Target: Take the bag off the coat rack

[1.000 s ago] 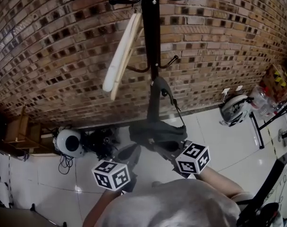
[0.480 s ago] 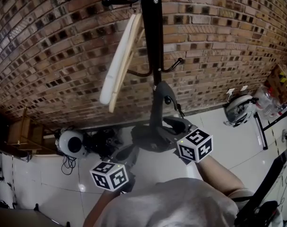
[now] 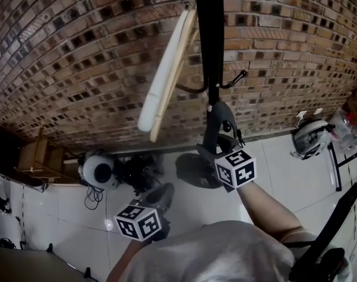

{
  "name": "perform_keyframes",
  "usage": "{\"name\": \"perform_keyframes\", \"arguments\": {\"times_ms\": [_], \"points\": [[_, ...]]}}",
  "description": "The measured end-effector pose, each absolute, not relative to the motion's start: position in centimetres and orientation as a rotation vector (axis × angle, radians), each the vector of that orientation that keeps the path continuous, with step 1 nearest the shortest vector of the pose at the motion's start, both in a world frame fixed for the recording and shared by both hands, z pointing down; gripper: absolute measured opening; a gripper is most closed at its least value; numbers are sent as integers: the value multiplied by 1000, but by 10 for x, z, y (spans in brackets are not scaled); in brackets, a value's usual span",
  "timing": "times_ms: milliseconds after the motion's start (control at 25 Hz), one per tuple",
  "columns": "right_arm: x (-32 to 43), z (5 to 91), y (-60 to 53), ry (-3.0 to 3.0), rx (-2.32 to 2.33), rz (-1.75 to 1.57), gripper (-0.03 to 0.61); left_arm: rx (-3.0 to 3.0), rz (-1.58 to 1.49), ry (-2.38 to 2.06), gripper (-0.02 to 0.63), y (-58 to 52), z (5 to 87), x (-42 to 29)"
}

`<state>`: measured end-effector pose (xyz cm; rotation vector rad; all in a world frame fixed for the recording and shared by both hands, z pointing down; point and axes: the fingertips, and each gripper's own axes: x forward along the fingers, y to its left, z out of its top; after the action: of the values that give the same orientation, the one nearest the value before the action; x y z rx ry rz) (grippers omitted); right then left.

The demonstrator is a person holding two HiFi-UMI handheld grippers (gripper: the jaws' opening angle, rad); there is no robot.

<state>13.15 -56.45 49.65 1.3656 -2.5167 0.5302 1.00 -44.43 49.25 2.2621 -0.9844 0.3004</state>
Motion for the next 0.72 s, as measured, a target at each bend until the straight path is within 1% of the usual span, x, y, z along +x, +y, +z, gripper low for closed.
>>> {"name": "perform_keyframes", "arguments": {"times_ms": [80, 120, 160, 200, 240, 520, 720], "points": [[133, 504, -568, -2497, 1386, 557, 228, 2254, 305, -988, 0, -444, 494, 7], [136, 507, -569, -2490, 1402, 572, 178, 2251, 306, -988, 0, -443, 495, 6], [138, 508, -570, -2489, 1420, 587, 92, 2249, 306, -989, 0, -443, 496, 5], [139, 508, -570, -2493, 1436, 603, 47, 2246, 307, -991, 0, -443, 497, 3], [140, 508, -570, -2497, 1446, 617, 30, 2243, 307, -992, 0, -442, 497, 2], [142, 505, -568, -2472, 1493, 684, 20, 2247, 296, -997, 0, -435, 496, -6], [140, 486, -561, -2463, 1519, 607, 18, 2284, 293, -1016, 0, -429, 489, -13]]}}
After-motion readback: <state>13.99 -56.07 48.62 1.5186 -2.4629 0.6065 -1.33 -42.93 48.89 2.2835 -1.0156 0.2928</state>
